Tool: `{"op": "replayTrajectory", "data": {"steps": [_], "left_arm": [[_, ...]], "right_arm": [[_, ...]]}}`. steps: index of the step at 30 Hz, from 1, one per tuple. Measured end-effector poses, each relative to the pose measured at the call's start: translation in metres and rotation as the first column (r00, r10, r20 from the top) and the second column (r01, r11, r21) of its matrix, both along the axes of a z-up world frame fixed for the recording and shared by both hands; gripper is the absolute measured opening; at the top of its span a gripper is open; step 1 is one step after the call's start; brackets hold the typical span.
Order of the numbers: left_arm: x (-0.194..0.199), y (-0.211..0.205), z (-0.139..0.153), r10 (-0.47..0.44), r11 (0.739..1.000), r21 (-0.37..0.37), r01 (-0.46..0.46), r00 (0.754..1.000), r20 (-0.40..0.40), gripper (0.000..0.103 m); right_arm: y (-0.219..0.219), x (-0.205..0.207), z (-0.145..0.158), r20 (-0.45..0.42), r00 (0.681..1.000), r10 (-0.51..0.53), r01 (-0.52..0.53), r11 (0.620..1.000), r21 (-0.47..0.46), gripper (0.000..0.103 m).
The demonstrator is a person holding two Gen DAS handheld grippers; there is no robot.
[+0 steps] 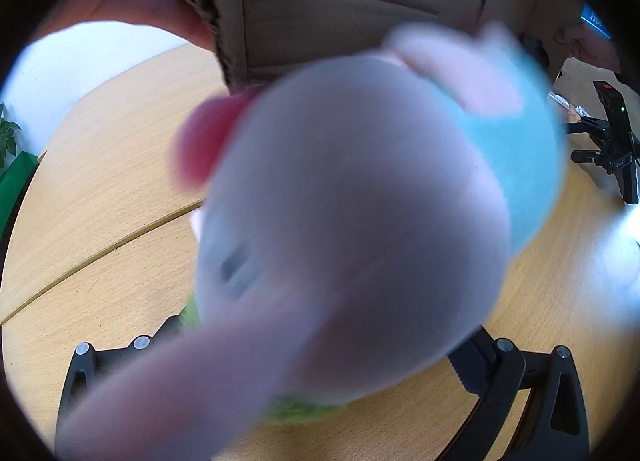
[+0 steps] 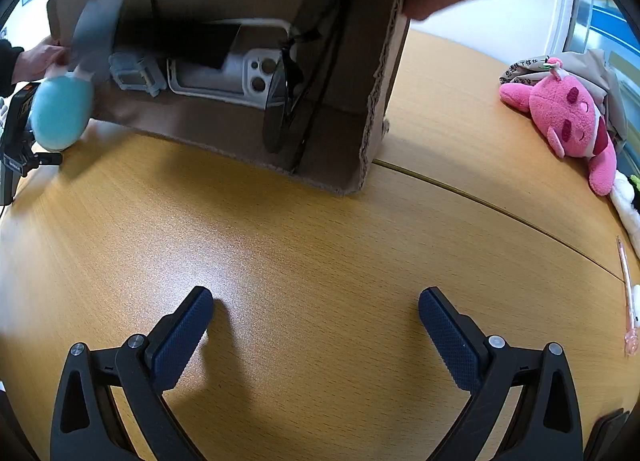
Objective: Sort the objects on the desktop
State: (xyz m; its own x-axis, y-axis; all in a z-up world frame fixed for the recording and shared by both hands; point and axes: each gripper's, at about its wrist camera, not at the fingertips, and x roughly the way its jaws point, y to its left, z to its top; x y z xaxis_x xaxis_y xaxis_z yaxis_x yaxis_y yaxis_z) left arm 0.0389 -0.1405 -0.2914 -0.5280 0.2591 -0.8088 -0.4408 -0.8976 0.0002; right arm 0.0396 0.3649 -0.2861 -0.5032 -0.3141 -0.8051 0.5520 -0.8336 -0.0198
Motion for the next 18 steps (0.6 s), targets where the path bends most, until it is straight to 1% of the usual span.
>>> {"op": "replayTrajectory", "data": {"steps": [18], "left_arm": [[-0.0011, -0.0006, 0.0000, 0.000, 1.000, 0.000, 0.000, 1.000, 0.001, 0.103]], "right_arm": [[-0.0006, -0.0013, 0.0002, 0.001, 1.000, -0.001, 0.001, 1.000, 0.000, 0.103]]}}
